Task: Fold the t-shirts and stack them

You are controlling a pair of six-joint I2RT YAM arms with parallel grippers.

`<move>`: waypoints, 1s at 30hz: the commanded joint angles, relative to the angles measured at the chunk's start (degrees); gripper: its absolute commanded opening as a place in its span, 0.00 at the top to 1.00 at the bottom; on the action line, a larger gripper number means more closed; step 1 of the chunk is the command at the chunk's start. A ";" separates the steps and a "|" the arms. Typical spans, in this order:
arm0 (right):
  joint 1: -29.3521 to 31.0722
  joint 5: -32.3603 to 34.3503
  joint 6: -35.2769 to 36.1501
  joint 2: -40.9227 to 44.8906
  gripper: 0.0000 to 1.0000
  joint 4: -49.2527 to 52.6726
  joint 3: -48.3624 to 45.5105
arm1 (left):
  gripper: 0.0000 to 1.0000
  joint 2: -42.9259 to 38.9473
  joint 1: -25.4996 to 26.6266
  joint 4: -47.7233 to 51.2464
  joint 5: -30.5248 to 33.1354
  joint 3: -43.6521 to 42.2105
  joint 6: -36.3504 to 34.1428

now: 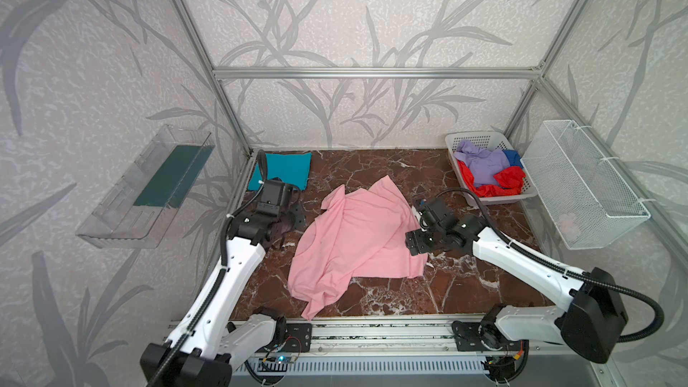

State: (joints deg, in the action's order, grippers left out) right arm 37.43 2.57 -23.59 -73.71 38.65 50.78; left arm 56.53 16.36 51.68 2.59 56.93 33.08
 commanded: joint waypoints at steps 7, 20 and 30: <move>-1.91 -6.30 -6.58 -0.54 0.14 -0.62 -10.31 | 0.32 -16.26 13.74 5.66 -2.17 -26.10 27.40; -5.11 -10.50 -8.61 -8.74 0.89 -10.48 -10.71 | 0.91 -4.05 13.32 -14.75 1.84 -33.98 26.29; -18.52 -5.90 0.16 -18.70 1.00 -9.00 4.40 | 1.00 16.06 -3.40 -26.07 -2.47 -21.81 11.57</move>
State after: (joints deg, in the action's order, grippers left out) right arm 21.65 -6.42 -26.55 -90.35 29.89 51.99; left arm 67.05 15.33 32.36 0.30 30.81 50.04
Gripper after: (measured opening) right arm 0.044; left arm 0.048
